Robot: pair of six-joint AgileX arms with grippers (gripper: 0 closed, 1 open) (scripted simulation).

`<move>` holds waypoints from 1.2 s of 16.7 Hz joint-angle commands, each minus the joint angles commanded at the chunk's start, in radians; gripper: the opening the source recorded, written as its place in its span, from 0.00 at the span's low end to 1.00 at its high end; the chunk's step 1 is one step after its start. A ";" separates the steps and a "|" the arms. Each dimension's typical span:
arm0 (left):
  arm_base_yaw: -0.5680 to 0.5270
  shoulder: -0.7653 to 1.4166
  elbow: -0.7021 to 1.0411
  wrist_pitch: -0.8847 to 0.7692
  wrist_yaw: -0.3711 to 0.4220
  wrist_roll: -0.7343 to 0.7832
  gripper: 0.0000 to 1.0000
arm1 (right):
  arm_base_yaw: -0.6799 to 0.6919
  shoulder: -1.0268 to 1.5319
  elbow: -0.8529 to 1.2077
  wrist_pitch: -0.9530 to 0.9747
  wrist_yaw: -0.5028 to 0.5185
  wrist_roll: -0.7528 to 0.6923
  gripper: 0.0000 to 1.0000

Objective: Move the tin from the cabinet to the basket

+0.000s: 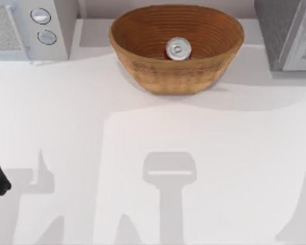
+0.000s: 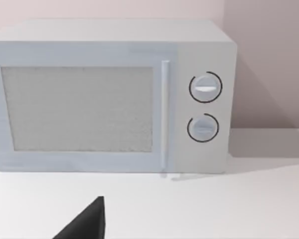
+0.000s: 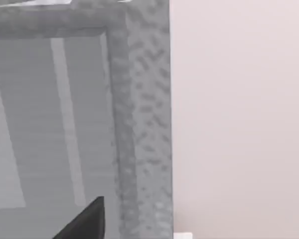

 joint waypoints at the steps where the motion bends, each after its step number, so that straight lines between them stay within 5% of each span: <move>1: 0.000 0.000 0.000 0.000 0.000 0.000 1.00 | -0.001 -0.012 0.078 -0.098 0.000 0.000 1.00; 9: 0.000 0.000 0.000 0.000 0.000 0.000 1.00 | 0.015 -0.115 0.533 -0.621 0.011 -0.002 1.00; 16: 0.000 0.000 0.000 0.000 0.000 0.000 1.00 | 0.014 -0.122 0.567 -0.651 0.012 -0.001 1.00; 20: 0.000 0.000 0.000 0.000 0.000 0.000 1.00 | 0.116 -0.117 0.582 -0.656 0.114 -0.002 1.00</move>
